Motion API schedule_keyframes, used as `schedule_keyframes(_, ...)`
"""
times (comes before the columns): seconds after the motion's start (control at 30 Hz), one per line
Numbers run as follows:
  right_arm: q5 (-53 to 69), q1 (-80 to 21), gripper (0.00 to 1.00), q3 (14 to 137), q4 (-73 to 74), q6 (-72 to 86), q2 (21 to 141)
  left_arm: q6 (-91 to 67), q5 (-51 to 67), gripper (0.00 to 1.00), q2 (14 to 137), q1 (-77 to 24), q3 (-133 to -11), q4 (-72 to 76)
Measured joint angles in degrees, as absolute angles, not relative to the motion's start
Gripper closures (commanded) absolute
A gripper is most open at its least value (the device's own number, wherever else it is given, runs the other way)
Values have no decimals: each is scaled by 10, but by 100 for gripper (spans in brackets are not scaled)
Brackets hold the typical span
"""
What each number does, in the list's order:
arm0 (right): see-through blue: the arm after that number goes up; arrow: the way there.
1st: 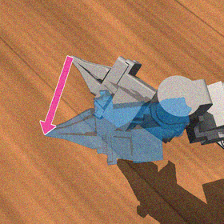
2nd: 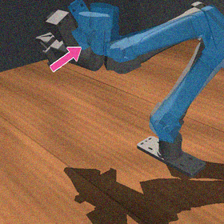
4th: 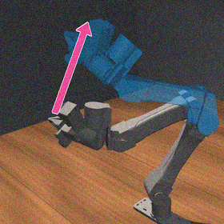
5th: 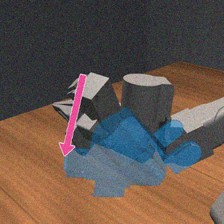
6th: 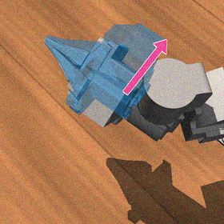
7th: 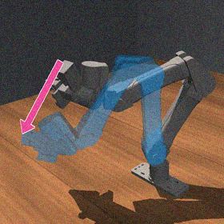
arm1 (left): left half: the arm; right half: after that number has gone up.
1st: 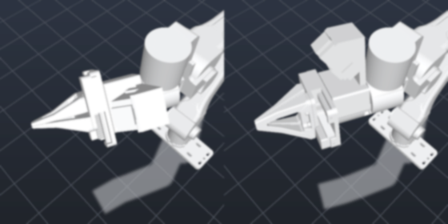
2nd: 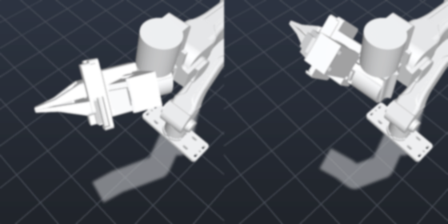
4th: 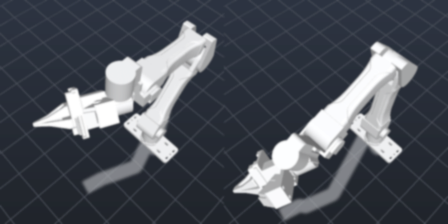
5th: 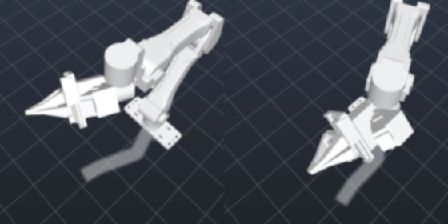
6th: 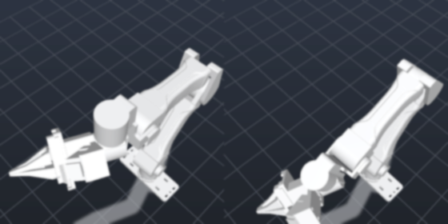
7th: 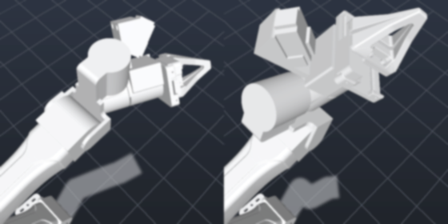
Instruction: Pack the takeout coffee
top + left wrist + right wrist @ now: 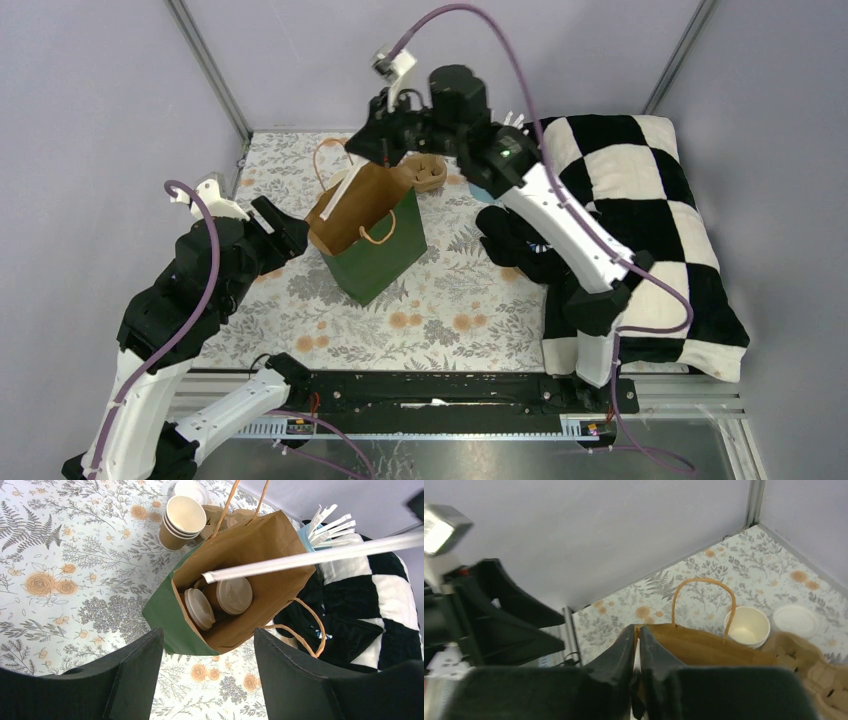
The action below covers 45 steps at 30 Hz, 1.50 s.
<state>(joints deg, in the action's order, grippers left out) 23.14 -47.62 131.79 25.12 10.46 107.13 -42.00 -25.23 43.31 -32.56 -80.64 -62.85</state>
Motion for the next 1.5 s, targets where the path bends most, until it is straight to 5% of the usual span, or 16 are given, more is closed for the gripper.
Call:
schedule_keyframes(0.1, 202, -509, 27, 1383, 279, 93, 1134, -419, -254, 30, 434, -326, -806, -628)
schedule_keyframes(0.23, 154, -526, 11, 1446, 331, 69, 1195, -418, -255, 30, 437, -326, -806, -628)
schedule_keyframes(0.47, 90, -429, 16, 1372, 374, 60, 1129, -419, -256, 30, 437, -326, -799, -623)
schedule_keyframes(0.6, 19, -332, 36, 1360, 399, 30, 1107, -418, -255, 30, 438, -326, -796, -618)
schedule_keyframes(0.7, -23, -286, 39, 1334, 411, 17, 1101, -418, -255, 30, 440, -326, -793, -616)
schedule_keyframes(0.9, -86, -251, 40, 1321, 422, 6, 1153, -418, -252, 30, 448, -326, -790, -615)
schedule_keyframes(1.1, -114, -242, 58, 1321, 413, 2, 1225, -419, -246, 30, 449, -326, -789, -615)
schedule_keyframes(1.5, -171, -217, 57, 1352, 338, 9, 1266, -419, -240, 30, 449, -326, -785, -616)
